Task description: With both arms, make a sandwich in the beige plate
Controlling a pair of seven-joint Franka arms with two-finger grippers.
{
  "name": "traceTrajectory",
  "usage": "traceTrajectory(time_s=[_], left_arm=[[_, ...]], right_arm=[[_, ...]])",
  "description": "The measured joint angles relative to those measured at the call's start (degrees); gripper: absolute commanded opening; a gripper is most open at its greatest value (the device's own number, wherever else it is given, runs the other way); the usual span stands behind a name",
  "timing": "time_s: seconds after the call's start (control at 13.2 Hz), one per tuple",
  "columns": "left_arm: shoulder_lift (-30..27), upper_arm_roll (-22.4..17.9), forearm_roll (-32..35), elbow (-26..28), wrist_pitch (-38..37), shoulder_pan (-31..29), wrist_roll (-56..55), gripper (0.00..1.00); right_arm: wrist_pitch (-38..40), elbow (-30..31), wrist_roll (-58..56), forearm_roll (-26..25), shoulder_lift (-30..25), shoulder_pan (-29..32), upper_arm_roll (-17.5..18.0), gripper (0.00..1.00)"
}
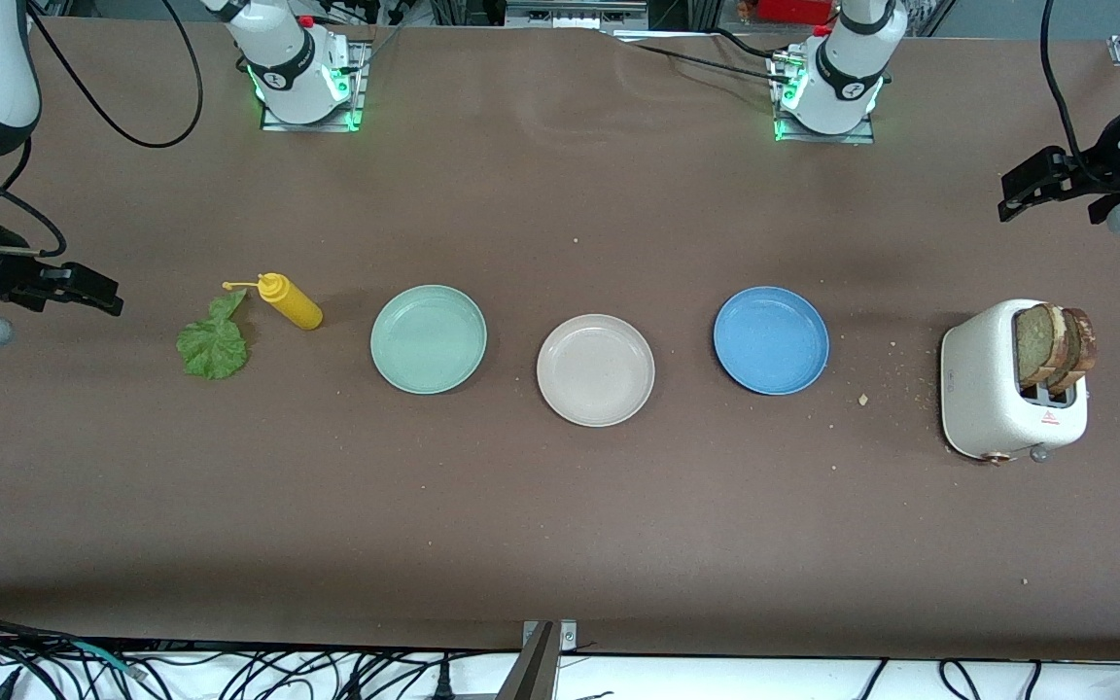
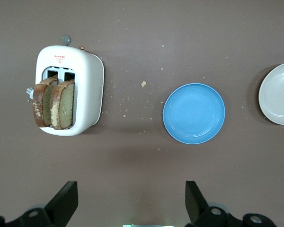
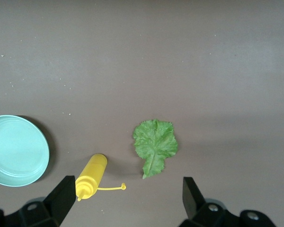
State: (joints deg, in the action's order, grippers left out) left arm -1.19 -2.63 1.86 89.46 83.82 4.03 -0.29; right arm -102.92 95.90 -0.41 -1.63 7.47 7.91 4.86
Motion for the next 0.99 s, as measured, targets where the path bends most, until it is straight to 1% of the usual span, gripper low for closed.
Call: traceTrajectory(time_s=[0.99], left_arm=[[0.0, 0.2, 0.4, 0.0, 0.0, 0.0, 0.6, 1.0]], right_arm=[[0.0, 0.0, 0.0, 0.0, 0.0, 0.1, 0.0, 1.0]])
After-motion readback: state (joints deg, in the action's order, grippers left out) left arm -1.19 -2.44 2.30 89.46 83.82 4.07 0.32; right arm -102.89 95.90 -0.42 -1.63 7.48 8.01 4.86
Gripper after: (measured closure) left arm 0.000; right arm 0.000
